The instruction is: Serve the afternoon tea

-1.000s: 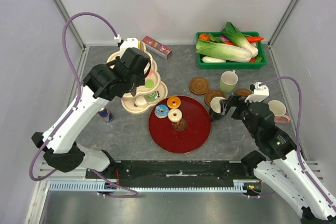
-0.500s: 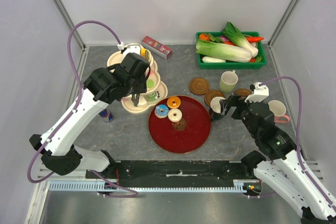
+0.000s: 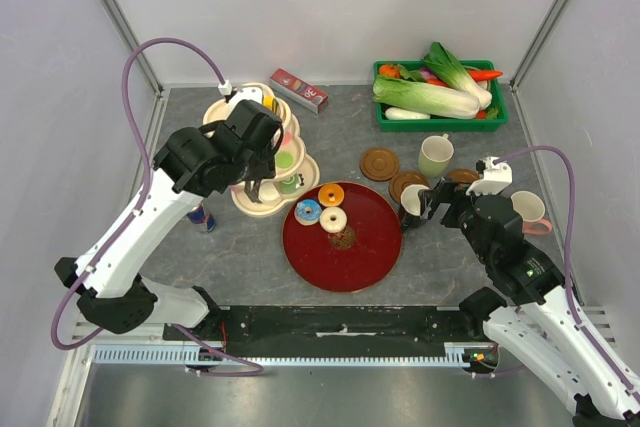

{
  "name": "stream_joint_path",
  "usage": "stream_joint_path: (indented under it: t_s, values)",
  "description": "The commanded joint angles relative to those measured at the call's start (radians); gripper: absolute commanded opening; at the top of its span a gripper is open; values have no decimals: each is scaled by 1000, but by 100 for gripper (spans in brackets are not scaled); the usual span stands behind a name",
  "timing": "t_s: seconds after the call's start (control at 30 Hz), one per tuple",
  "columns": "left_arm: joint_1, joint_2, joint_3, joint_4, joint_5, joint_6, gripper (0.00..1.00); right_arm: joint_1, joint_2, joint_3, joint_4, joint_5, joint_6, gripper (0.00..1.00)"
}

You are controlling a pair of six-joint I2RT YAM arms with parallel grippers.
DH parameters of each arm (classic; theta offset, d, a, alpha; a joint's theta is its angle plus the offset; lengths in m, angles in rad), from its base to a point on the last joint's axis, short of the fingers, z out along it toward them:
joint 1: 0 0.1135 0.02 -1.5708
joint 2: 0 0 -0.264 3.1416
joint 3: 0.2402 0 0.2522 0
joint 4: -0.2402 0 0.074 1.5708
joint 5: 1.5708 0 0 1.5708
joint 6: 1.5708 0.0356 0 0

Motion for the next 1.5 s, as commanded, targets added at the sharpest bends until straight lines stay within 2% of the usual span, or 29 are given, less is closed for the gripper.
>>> stream_joint_path:
  t_s: [0.0,0.3,0.73,1.1,1.3,1.47]
  values:
    - [3,9,57,-46,-41,-30,52,0,-4,-7,23,10,9,98]
    - [1,15,92,-41,-46,-24,58,2,-2,-7,24,8,9,98]
    - [3,-8,201,-18,-69,-3,59,0,0,-5,26,10,6,98]
    - [-8,66,310,117,84,85,58,0,-5,-5,24,19,8,98]
    - [-94,162,344,157,117,102,58,0,-5,-5,24,17,8,98]
    - [-227,227,320,161,71,73,58,2,-7,-5,24,16,8,98]
